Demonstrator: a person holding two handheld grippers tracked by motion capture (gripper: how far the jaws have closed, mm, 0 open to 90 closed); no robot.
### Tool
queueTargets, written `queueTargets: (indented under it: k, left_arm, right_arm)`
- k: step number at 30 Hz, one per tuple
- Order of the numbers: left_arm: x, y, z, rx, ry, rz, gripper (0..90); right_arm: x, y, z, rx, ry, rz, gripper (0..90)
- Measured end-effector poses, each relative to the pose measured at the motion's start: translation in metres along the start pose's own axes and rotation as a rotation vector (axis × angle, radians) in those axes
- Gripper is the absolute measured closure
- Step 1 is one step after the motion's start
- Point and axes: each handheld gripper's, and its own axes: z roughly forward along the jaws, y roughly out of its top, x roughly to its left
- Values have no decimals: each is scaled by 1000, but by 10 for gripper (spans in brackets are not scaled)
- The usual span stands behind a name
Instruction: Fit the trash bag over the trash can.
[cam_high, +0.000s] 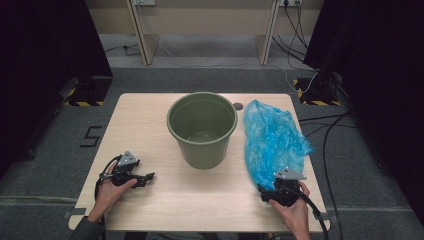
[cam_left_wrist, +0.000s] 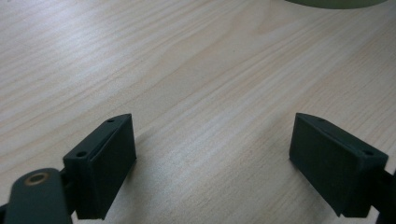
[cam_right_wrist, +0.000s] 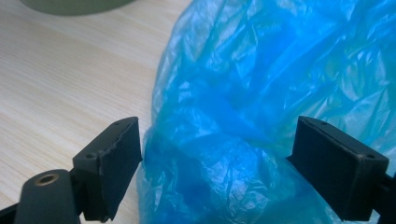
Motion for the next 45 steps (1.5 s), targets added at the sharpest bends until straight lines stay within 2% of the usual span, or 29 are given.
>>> queueTargets:
  k: [3, 4, 5, 6, 7, 8, 9, 12, 13, 15, 16, 23, 24, 26, 27, 28, 30, 31, 34, 35, 36, 38, 39, 40, 41, 42, 43, 44, 45]
  left_arm:
    - [0, 0, 0, 0, 0, 0, 135]
    - [0, 0, 0, 0, 0, 0, 135]
    - [0, 0, 0, 0, 0, 0, 135]
    - [0, 0, 0, 0, 0, 0, 135]
    - [0, 0, 0, 0, 0, 0, 135]
    - [0, 0, 0, 0, 0, 0, 135]
    - [0, 0, 0, 0, 0, 0, 135]
    - [0, 0, 0, 0, 0, 0, 135]
    - [0, 0, 0, 0, 0, 0, 135]
    - [0, 0, 0, -3, 3, 0, 135]
    - [0, 0, 0, -3, 4, 0, 135]
    - [0, 0, 0, -3, 4, 0, 137]
    - [-1, 0, 0, -3, 4, -1, 138]
    - [-1, 0, 0, -3, 4, -1, 137]
    - [-1, 0, 0, -3, 4, -1, 137]
    - [-1, 0, 0, -3, 4, -1, 138]
    - [0, 0, 0, -3, 4, -1, 138]
    - [0, 0, 0, -1, 3, -1, 138]
    - [0, 0, 0, -1, 2, -1, 138]
    - [0, 0, 0, -1, 2, -1, 138]
    - [0, 0, 0, 0, 2, -1, 138]
    - [0, 0, 0, -1, 2, -1, 138]
    - [0, 0, 0, -1, 2, -1, 138]
    - [0, 0, 0, -2, 2, -1, 138]
    - [0, 0, 0, -2, 2, -1, 138]
    - [0, 0, 0, -3, 1, -2, 138]
    - [0, 0, 0, -3, 1, -2, 138]
    - [0, 0, 0, -3, 1, -2, 138]
    - [0, 0, 0, -3, 1, -2, 138]
  right_arm:
    - [-1, -3, 5, 20, 2, -1, 180]
    - [-1, -6, 8, 39, 4, -3, 268]
    - [-1, -6, 8, 39, 4, -3, 268]
    - [-3, -8, 11, 52, 14, -6, 352]
    - [-3, -8, 11, 52, 14, -6, 352]
    - [-4, -9, 11, 27, 24, -6, 480]
    - [-4, -9, 11, 27, 24, -6, 480]
    - [-9, -11, 8, 4, 43, -7, 686]
    - [-9, -11, 8, 4, 43, -7, 686]
    - [-12, -9, 6, -9, 39, 0, 749]
    - [-12, -4, 2, -29, 34, -13, 781]
    - [-15, 15, -2, -65, 25, -44, 811]
    - [-18, 22, -4, -87, 30, -37, 814]
    - [-19, 24, -5, -94, 30, -34, 815]
    - [-24, 32, -9, -122, 40, -19, 816]
    - [-24, 32, -9, -122, 40, -19, 816]
    - [-30, 46, -14, -157, 73, 14, 817]
    - [-30, 46, -14, -157, 73, 14, 817]
    - [-39, 72, -23, -190, 57, 15, 817]
    - [-39, 72, -23, -190, 57, 15, 817]
    - [-43, 88, -30, -212, 39, 2, 817]
    - [-44, 102, -36, -233, 37, -7, 817]
    - [-44, 102, -36, -233, 37, -7, 817]
    - [-44, 120, -42, -246, 32, -25, 818]
    - [-44, 120, -42, -246, 32, -25, 818]
    - [-45, 134, -45, -263, 39, -24, 818]
    - [-45, 134, -45, -263, 39, -24, 818]
    - [-46, 148, -48, -273, 38, -29, 819]
    - [-46, 148, -48, -273, 38, -29, 819]
